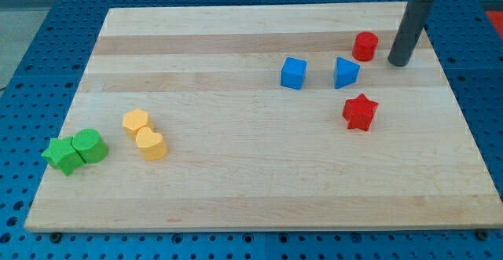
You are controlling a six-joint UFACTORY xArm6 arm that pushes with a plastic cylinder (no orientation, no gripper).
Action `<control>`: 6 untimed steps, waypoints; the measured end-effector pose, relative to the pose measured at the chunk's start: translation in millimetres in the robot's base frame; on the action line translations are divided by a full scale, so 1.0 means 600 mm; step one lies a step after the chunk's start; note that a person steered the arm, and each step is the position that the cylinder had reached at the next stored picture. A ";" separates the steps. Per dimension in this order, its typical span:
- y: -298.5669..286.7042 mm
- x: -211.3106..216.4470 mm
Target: Slide the red circle diagonally top left to the blue triangle
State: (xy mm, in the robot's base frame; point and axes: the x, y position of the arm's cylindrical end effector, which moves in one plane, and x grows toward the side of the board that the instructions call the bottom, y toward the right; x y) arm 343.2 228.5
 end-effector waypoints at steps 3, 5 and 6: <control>-0.127 -0.067; -0.132 -0.057; -0.151 -0.063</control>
